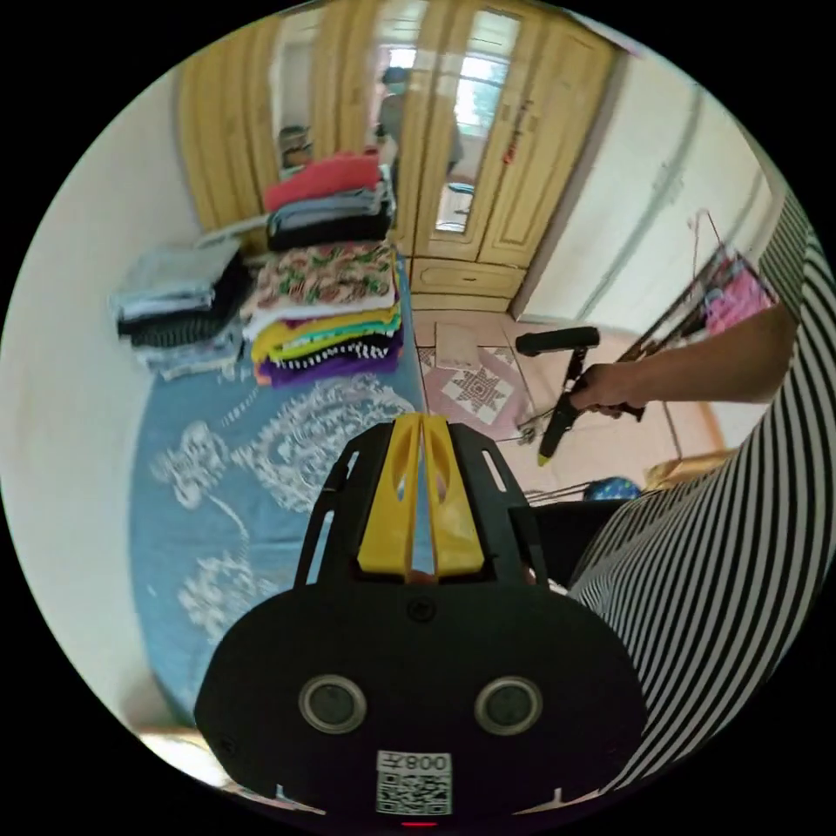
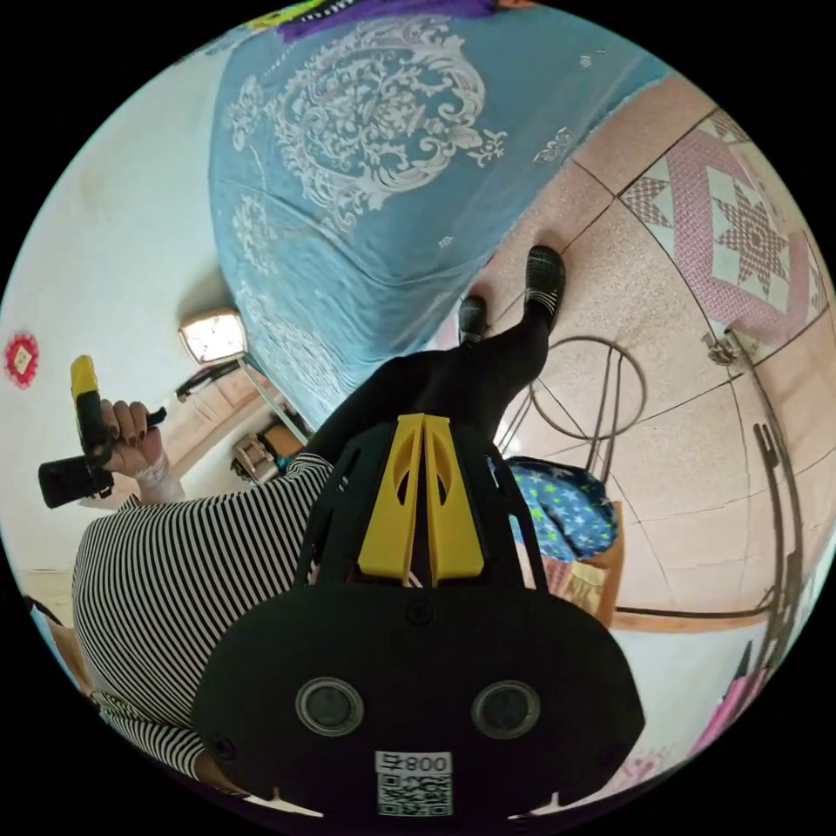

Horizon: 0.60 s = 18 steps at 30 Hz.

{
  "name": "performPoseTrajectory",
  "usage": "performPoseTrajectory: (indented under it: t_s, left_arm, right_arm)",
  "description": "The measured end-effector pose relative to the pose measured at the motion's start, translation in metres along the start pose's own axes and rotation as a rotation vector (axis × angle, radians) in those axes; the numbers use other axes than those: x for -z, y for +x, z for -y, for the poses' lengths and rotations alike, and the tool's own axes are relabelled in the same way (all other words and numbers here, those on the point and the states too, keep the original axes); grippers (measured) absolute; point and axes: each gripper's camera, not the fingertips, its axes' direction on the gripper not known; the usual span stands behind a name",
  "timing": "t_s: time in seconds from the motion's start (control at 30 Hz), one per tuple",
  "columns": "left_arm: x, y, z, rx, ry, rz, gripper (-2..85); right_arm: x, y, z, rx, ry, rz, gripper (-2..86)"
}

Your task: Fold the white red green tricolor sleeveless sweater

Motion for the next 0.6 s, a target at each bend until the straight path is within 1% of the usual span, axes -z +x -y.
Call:
performPoseTrajectory:
  t_s: [0.03, 0.07, 0.1, 0.13, 0.17, 0.2, 0.23, 0.33, 0.47, 0.6]
  left_arm:
    - [0.002, 0.015, 0.009, -0.107, -0.004, 0.0, 0.1]
    - [0.002, 0.022, 0.013, -0.154, -0.01, -0.007, 0.1]
    - [0.003, 0.036, 0.02, -0.245, -0.019, -0.034, 0.1]
    - [0.001, 0.052, 0.025, -0.338, -0.042, -0.08, 0.2]
    - [-0.001, 0.06, 0.027, -0.377, -0.061, -0.105, 0.2]
    - [-0.006, 0.077, 0.031, -0.448, -0.09, -0.157, 0.2]
    - [-0.01, 0.097, 0.032, -0.526, -0.122, -0.211, 0.2]
    - [-0.024, 0.154, 0.032, -0.689, -0.211, -0.334, 0.4]
    - [-0.025, 0.226, 0.033, -0.841, -0.231, -0.474, 0.8]
    - [-0.018, 0.304, 0.044, -0.973, -0.212, -0.604, 1.8]
  right_arm:
    - [-0.007, -0.004, -0.036, -0.008, 0.073, 0.025, 0.1]
    - [-0.016, -0.008, -0.074, -0.015, 0.15, 0.052, 0.1]
    - [-0.022, -0.01, -0.094, -0.022, 0.188, 0.066, 0.1]
    - [-0.036, -0.014, -0.134, -0.035, 0.263, 0.092, 0.1]
    - [-0.054, -0.017, -0.174, -0.054, 0.332, 0.117, 0.1]
    - [-0.063, -0.019, -0.194, -0.065, 0.366, 0.131, 0.1]
    - [-0.085, -0.021, -0.233, -0.09, 0.428, 0.16, 0.1]
    - [-0.143, -0.025, -0.324, -0.172, 0.545, 0.219, 0.1]
    - [-0.211, -0.033, -0.441, -0.263, 0.664, 0.279, 0.1]
    - [-0.254, -0.034, -0.531, -0.324, 0.795, 0.311, 0.1]
